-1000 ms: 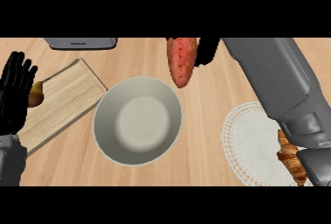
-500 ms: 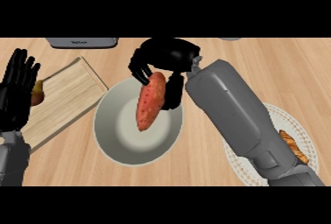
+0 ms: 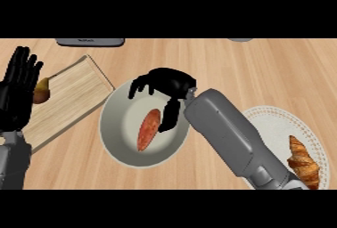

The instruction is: Pick the sweet potato from the placemat and place it in the bowl

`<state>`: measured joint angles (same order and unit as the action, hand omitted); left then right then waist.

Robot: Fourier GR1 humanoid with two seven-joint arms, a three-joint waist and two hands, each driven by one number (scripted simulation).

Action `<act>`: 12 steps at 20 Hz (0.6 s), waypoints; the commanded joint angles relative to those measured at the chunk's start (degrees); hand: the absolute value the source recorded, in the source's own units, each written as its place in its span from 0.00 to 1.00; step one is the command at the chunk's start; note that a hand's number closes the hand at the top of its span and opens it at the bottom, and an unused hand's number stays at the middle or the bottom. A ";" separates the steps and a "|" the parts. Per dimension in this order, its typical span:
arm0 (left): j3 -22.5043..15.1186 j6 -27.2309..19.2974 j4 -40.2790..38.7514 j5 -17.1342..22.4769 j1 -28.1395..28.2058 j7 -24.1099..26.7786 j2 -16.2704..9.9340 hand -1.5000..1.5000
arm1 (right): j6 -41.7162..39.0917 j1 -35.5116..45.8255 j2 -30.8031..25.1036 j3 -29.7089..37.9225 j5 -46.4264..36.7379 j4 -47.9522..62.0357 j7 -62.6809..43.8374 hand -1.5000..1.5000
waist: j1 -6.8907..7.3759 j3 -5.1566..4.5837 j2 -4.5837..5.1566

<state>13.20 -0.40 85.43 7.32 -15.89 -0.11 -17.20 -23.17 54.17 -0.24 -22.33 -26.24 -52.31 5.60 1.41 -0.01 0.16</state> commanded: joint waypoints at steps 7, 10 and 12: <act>0.52 1.28 -0.49 0.57 0.42 0.94 -0.45 0.50 | 12.61 0.73 0.24 6.79 16.75 4.29 5.98 0.00 | 0.29 0.02 0.21; 1.38 2.00 -1.60 1.50 -1.59 0.40 -1.36 0.50 | 16.08 2.48 0.24 8.85 20.07 6.80 5.52 0.00 | -0.01 0.01 0.21; -0.96 0.06 0.21 -0.78 0.49 0.62 0.99 0.50 | 13.65 3.96 -2.93 14.30 19.97 11.22 8.30 0.00 | -0.17 0.03 0.30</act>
<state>12.85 -0.07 85.38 6.98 -15.80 0.40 -16.86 -10.18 55.74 -0.85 -14.21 -8.92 -45.34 11.75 1.55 0.01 0.37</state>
